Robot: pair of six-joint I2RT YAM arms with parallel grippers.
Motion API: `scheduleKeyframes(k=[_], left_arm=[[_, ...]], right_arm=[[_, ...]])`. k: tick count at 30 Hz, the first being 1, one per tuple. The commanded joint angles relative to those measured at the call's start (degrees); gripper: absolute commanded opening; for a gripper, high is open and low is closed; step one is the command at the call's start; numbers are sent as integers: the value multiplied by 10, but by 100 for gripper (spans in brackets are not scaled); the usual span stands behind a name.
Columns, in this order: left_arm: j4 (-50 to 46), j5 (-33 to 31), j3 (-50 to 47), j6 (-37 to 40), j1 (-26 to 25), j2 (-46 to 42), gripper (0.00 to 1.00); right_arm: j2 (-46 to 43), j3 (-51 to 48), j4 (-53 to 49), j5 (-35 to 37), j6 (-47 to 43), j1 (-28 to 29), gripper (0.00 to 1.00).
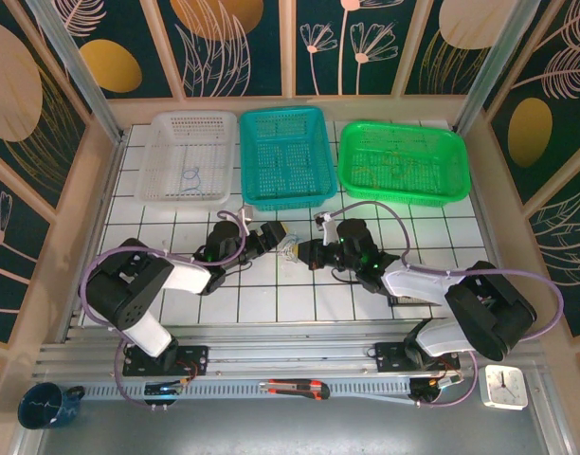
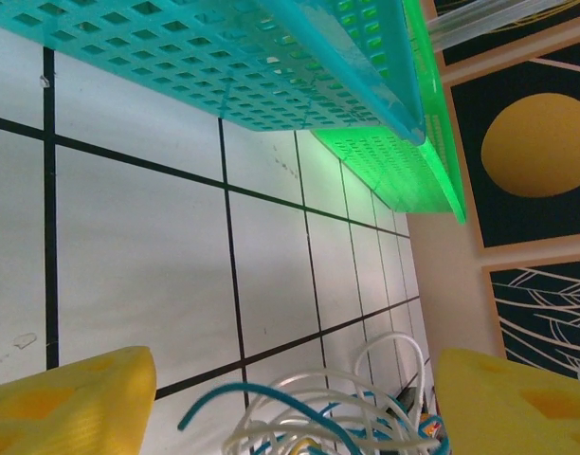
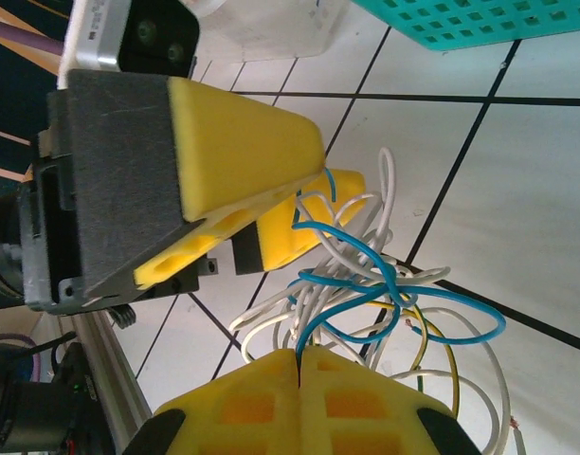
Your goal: Untangle the cables
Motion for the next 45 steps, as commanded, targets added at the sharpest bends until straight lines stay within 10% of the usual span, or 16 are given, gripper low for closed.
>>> scheduleKeyframes(k=[1, 18, 45], left_arm=[[42, 1, 13, -10, -2, 14, 74], [46, -9, 23, -5, -2, 23, 0], [-116, -36, 55, 82, -2, -137, 0]], right_arm=[[-5, 12, 29, -12, 7, 7, 0], [-1, 2, 30, 0, 7, 11, 0], [83, -28, 62, 35, 1, -5, 0]])
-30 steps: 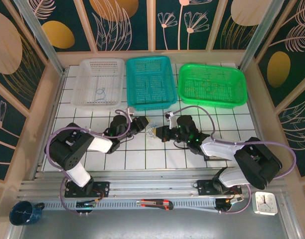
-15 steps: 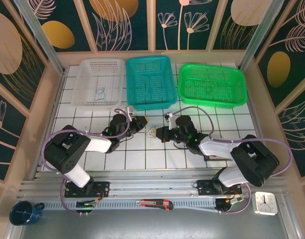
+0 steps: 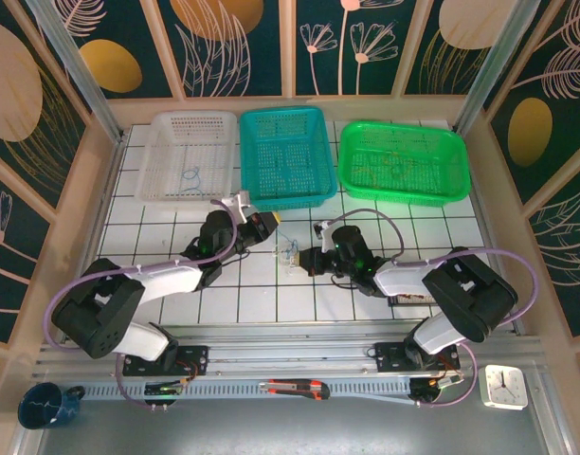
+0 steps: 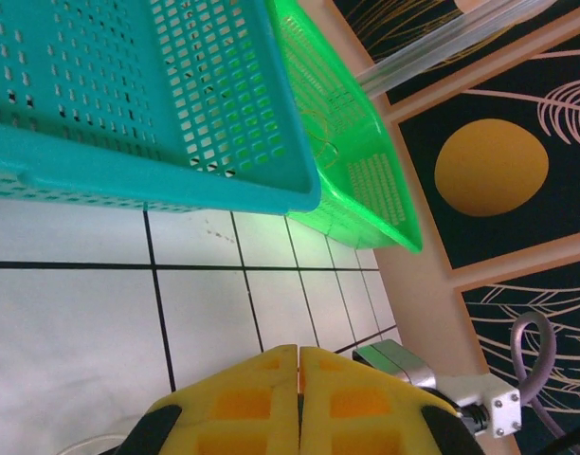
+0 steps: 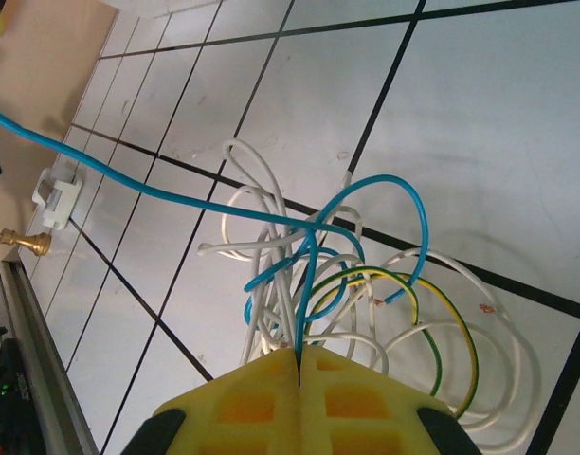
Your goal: Untangle the cables
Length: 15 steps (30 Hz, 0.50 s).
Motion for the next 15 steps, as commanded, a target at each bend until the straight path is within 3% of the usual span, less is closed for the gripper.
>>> scheduleKeyframes(k=[1, 5, 7, 15], left_arm=[[-13, -4, 14, 20, -2, -23, 0], [-20, 4, 22, 23, -2, -34, 0], [-27, 15, 31, 26, -2, -38, 0], [-56, 42, 54, 36, -2, -54, 0]], right_arm=[[6, -3, 14, 8, 0, -5, 0], [6, -1, 5, 6, -6, -6, 29], [-5, 1, -8, 5, -15, -8, 39], [-89, 53, -98, 2, -62, -10, 51]])
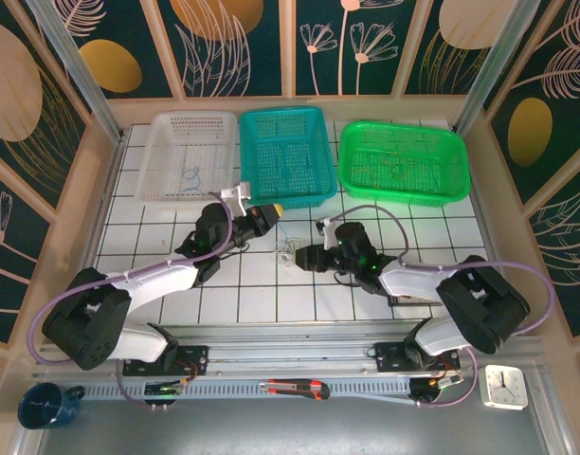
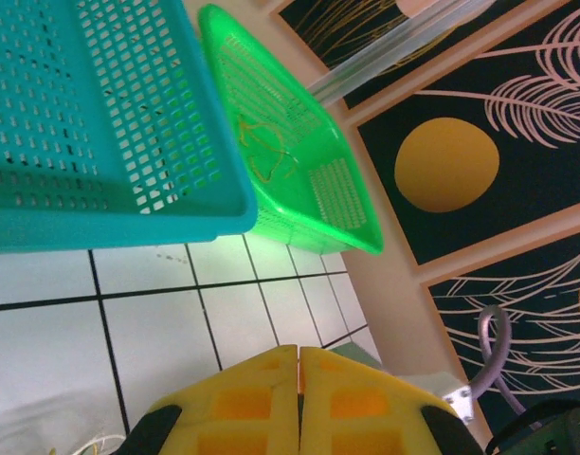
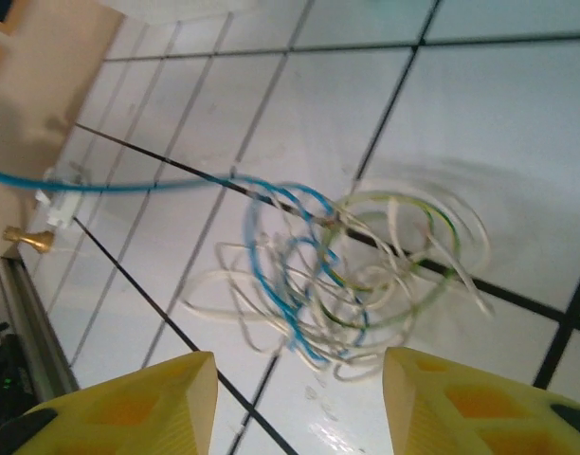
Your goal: Untangle the cables
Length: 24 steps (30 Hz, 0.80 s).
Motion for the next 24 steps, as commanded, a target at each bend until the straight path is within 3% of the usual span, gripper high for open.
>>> scheduleKeyframes(k=[1, 8, 18, 21, 24], left_arm=[[-17, 20, 19, 15, -2, -17, 0], [-31, 30, 30, 14, -2, -24, 0], [-45, 42, 52, 14, -3, -25, 0], [-44, 46, 55, 11, -3, -25, 0], [-39, 51, 56, 9, -3, -26, 0]], right_arm=[[-38, 44, -39, 2, -42, -3, 53], [-25, 112, -52, -1, -94, -3, 56], [33, 167, -34, -20, -97, 6, 55], [43, 174, -32, -16, -97, 6, 45], [50, 184, -35, -13, -99, 3, 14]])
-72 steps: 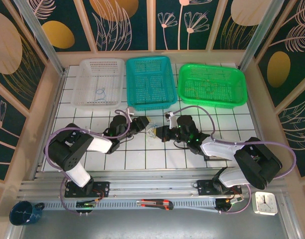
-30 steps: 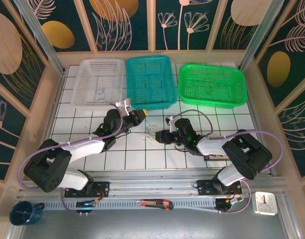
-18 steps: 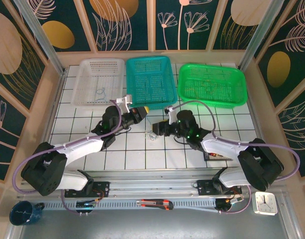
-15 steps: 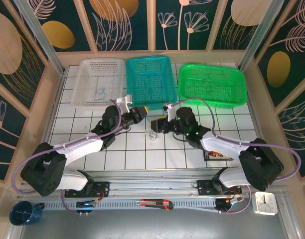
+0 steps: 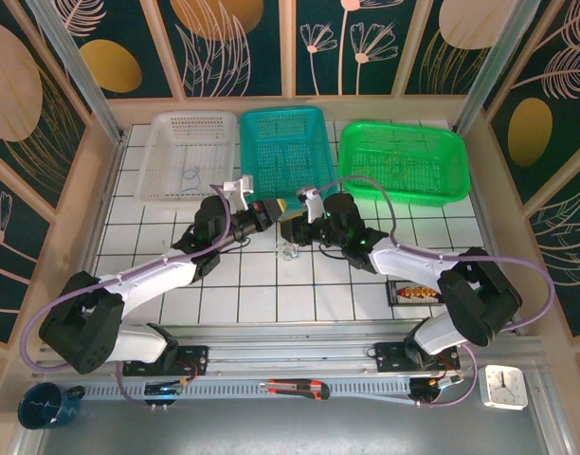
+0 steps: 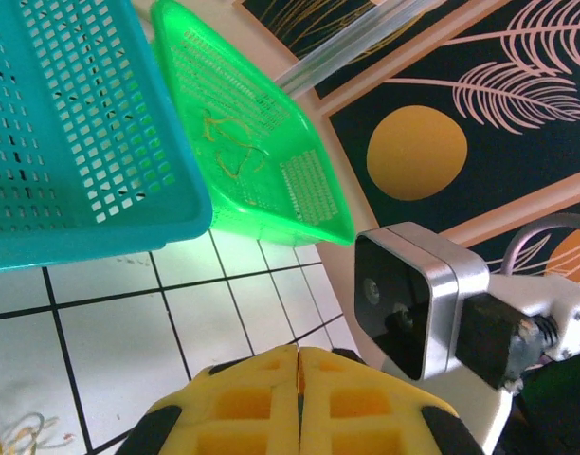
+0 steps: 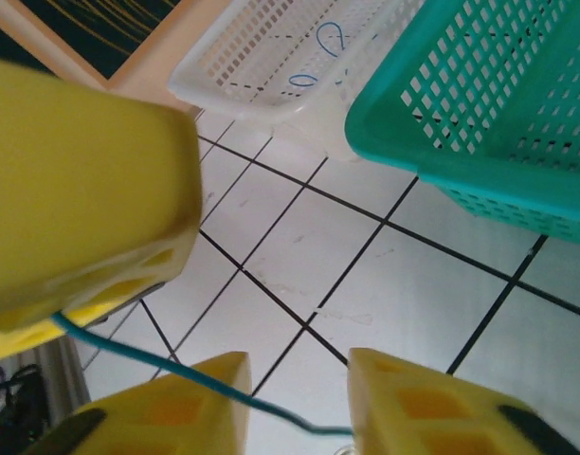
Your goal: Untangle the cables
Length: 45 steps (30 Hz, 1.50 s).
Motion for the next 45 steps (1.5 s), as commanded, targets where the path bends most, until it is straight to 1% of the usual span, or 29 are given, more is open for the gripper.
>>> scheduleKeyframes(k=[1, 2, 3, 5, 6, 7, 9, 11, 12, 17, 21, 26, 34, 36, 40, 44, 45], left_arm=[[4, 18, 16, 7, -3, -13, 0], [2, 16, 16, 8, -3, -16, 2], [1, 12, 13, 12, -3, -18, 16], [-1, -3, 3, 20, -3, -28, 39], [-4, -15, -4, 25, -3, -34, 54], [-7, -27, -12, 31, -3, -42, 65], [-12, -53, -31, 43, -2, -57, 78], [-20, -77, -52, 57, -2, -69, 86], [-21, -87, -66, 61, -2, -74, 87], [-22, -115, -121, 108, -2, -77, 89], [-18, -112, -135, 158, -2, -50, 88], [-6, -87, -113, 190, -3, -5, 86], [16, -57, -39, 217, -9, 81, 83], [27, -54, -25, 217, -10, 106, 79], [60, -59, -19, 204, -11, 145, 67], [94, -70, -22, 192, -11, 169, 58], [99, -72, -22, 190, -11, 174, 54]], right_arm=[[8, 30, 0, -1, -7, -1, 3], [7, 31, -1, -1, -6, -3, 0], [5, 32, -4, -1, -4, -6, 0], [-3, 31, -9, -4, 1, -13, 0], [-8, 32, -12, -7, 4, -16, 0], [-12, 30, -15, -10, 6, -20, 0], [-22, 29, -22, -14, 11, -25, 0], [-31, 30, -27, -18, 15, -30, 0], [-34, 31, -30, -21, 17, -33, 0], [-39, 47, -46, -31, 21, -38, 0], [-42, 56, -53, -34, 25, -37, 0], [-49, 58, -51, -37, 33, -38, 0], [-48, 49, -21, -56, 65, -34, 0], [-46, 49, -11, -63, 73, -30, 0], [-51, 56, 4, -78, 92, -28, 0], [-60, 71, 6, -89, 107, -28, 0], [-62, 74, 6, -93, 110, -27, 0]])
